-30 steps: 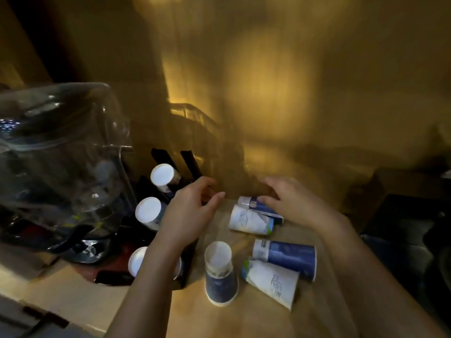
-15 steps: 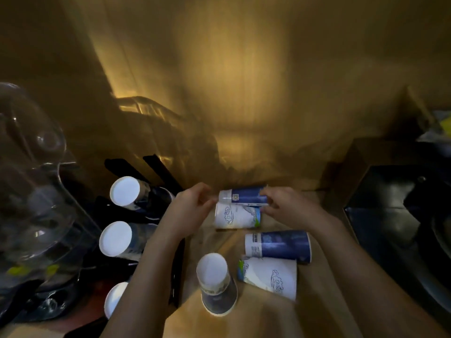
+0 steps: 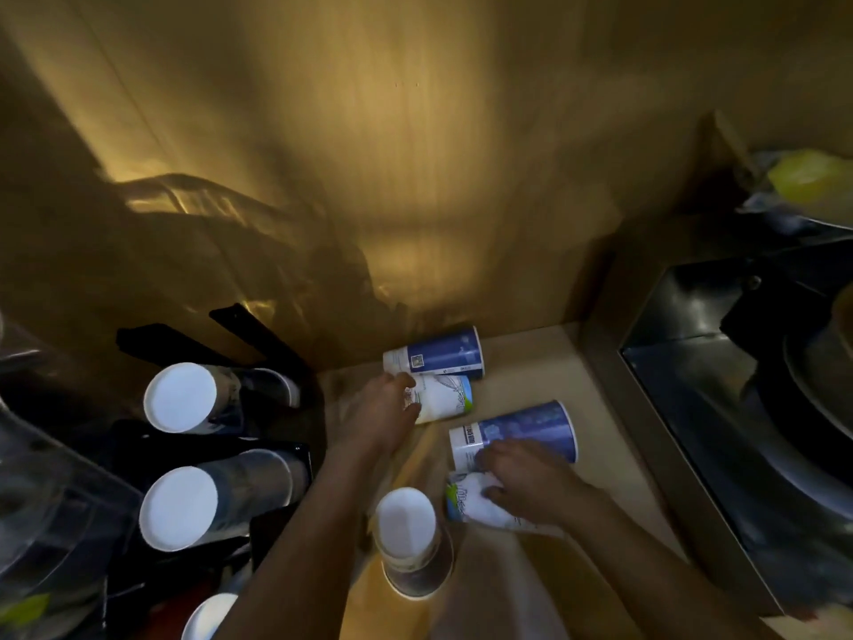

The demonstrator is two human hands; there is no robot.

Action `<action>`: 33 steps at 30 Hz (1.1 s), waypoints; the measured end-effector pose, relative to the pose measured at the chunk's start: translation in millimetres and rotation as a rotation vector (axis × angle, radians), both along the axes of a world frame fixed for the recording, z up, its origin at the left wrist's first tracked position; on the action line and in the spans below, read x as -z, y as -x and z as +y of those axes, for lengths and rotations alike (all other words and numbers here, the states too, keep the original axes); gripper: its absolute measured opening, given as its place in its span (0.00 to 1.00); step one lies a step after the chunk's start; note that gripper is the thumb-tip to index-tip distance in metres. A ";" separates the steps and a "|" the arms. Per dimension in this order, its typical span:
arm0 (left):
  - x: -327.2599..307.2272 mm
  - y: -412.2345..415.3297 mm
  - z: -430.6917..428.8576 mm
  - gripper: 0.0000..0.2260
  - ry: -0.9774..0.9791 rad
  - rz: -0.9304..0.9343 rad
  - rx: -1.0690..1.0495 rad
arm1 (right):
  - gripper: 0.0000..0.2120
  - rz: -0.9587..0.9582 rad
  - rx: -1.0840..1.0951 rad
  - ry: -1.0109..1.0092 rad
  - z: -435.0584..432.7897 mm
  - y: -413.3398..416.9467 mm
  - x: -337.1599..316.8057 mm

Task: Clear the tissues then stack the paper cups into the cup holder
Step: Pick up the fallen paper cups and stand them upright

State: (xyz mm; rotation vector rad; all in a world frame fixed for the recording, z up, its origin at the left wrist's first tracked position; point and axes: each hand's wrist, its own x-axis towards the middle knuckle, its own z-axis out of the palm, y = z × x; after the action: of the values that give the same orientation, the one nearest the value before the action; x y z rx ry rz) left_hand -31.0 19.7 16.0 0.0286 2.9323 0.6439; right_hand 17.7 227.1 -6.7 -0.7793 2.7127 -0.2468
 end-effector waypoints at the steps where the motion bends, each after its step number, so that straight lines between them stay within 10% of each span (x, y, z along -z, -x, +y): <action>1: 5.2 3.2 -0.7 0.17 0.053 0.014 0.017 | 0.19 -0.009 -0.006 -0.009 0.4 -1.6 5.2; 17: 51.1 33.9 -2.9 0.34 0.594 0.037 0.211 | 0.30 -0.040 -0.052 -0.106 5.8 -20.2 21.7; 22: 55.8 30.5 -6.4 0.24 0.737 0.093 0.263 | 0.30 -0.045 -0.052 -0.117 5.7 -16.1 26.3; 33: -38.6 16.3 7.9 0.31 0.358 0.382 -0.108 | 0.40 -0.047 -0.062 -0.135 0.5 -7.8 33.7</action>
State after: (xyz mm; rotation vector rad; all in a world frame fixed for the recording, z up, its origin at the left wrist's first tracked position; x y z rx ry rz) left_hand -47.3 27.6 54.7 -0.0496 3.3930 0.1236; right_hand 25.5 227.5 -40.4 -0.8059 2.6249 -0.0656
